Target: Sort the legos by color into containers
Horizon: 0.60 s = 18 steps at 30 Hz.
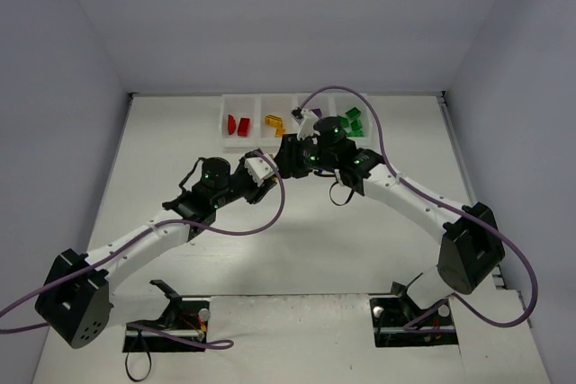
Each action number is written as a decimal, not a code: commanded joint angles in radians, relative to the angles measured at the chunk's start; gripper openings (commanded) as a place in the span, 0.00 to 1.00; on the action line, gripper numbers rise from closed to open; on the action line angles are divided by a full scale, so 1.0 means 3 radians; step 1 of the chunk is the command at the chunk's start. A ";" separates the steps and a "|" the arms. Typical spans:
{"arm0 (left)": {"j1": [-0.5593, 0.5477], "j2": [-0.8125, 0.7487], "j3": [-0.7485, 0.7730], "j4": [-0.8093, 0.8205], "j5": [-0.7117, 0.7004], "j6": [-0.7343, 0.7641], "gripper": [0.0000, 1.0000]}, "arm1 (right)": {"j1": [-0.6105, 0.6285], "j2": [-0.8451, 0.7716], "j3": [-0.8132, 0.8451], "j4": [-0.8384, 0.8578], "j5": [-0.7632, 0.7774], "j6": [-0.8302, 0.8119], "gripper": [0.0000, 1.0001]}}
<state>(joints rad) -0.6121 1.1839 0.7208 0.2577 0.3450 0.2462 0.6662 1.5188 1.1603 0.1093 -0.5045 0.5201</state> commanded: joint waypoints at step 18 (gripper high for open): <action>0.0061 -0.0081 -0.0076 0.0286 0.0011 -0.0003 0.00 | -0.0329 -0.0174 0.0013 0.0183 -0.0292 0.0061 0.00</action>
<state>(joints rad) -0.6113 1.1835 0.6918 0.3046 0.3702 0.2459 0.6151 1.5185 1.1576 0.1104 -0.5934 0.5316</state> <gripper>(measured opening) 0.319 0.332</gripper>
